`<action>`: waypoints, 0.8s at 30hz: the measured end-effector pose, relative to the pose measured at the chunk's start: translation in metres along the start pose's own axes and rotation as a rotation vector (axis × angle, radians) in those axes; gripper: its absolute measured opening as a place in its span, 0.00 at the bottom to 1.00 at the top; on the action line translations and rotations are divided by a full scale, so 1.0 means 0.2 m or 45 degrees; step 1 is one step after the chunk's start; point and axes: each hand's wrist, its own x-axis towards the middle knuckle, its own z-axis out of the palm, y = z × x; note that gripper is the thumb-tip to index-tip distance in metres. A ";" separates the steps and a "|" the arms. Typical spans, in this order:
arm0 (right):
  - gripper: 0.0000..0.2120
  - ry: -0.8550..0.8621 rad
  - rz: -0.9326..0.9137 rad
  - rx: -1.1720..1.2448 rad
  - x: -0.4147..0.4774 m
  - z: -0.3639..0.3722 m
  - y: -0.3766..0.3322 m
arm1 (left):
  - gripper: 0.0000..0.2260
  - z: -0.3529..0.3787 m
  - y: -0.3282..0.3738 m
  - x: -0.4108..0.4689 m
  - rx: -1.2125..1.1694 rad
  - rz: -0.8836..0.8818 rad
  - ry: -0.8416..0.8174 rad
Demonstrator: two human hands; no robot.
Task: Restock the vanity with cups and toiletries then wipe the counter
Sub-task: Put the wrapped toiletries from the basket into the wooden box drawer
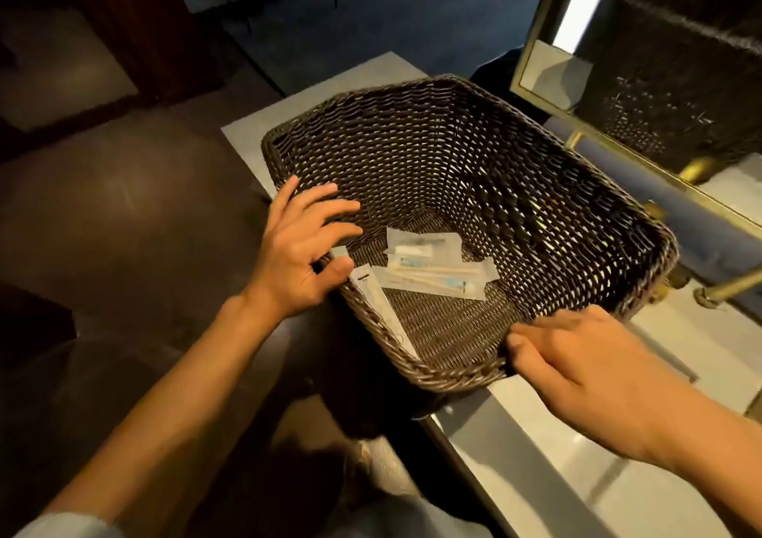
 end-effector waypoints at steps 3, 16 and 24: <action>0.20 -0.537 -0.038 0.124 0.19 -0.16 0.02 | 0.36 0.04 0.00 -0.01 -0.065 -0.025 0.121; 0.14 -0.497 0.054 0.372 1.27 0.41 -0.18 | 0.38 0.09 -0.01 -0.01 -0.104 -0.068 0.187; 0.18 -0.455 0.153 0.624 1.44 0.61 -0.34 | 0.33 0.07 0.00 -0.02 -0.069 -0.082 0.095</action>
